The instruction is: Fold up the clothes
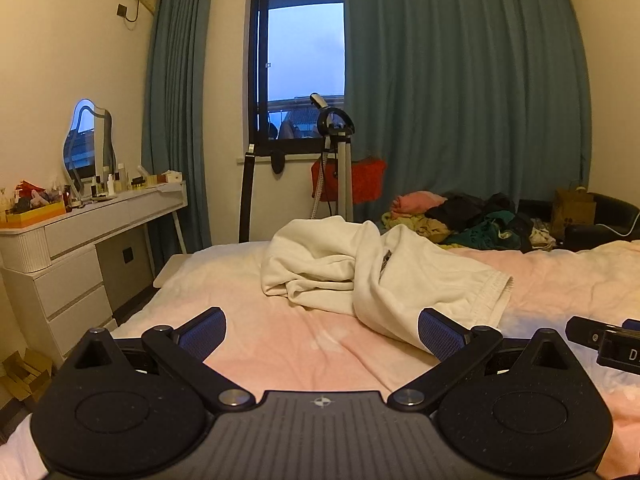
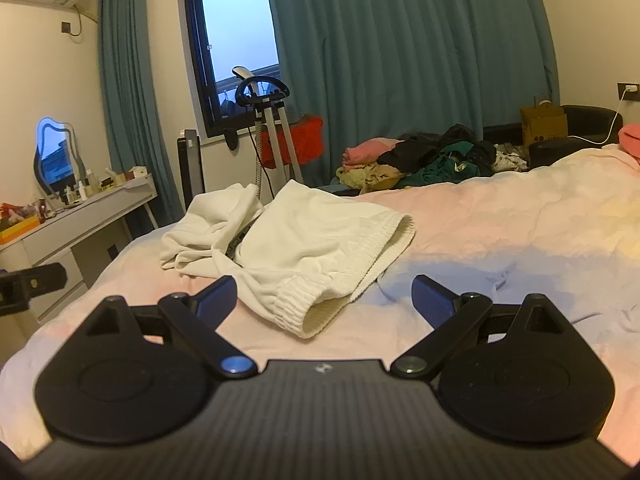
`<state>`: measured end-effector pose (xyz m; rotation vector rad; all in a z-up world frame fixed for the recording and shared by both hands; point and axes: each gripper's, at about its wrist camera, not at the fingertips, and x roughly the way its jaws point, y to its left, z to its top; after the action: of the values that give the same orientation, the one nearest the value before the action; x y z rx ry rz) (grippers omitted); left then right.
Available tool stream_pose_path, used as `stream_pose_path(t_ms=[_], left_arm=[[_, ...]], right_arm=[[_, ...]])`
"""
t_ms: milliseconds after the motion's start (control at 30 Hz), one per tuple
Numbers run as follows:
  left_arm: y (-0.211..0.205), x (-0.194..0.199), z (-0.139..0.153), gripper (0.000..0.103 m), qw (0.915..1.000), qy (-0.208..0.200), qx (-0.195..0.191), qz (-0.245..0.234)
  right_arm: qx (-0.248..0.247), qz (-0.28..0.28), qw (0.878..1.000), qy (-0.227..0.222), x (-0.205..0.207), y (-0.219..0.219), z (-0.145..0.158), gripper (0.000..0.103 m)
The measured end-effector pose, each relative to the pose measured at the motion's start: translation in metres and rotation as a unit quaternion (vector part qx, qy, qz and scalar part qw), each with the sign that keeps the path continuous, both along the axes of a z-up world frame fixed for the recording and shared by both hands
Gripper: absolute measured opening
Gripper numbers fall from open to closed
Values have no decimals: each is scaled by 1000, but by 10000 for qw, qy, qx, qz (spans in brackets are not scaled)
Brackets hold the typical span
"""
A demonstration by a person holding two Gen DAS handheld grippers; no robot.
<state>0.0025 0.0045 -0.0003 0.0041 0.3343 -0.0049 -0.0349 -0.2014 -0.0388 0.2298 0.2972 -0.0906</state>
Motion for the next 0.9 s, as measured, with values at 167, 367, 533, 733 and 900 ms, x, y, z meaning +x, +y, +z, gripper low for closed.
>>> stream_pose_path(t_ms=[167, 367, 533, 733, 900], left_arm=[[-1, -1, 4, 103, 9999, -127, 111, 5], [-10, -8, 2, 103, 9993, -237, 274, 68], [-6, -9, 2, 103, 9996, -200, 207, 35], [-9, -6, 0, 103, 9996, -198, 221, -29], [-10, -6, -1, 103, 9996, -193, 212, -71]], right_arm=[[-205, -16, 9998, -81, -3, 6, 0, 95], [-346, -20, 9994, -92, -1, 10, 3, 95], [-331, -44, 9994, -53, 1, 7, 1, 95], [-298, -57, 9995, -48, 0, 7, 2, 95], [-297, -57, 9995, -35, -1, 5, 2, 95]])
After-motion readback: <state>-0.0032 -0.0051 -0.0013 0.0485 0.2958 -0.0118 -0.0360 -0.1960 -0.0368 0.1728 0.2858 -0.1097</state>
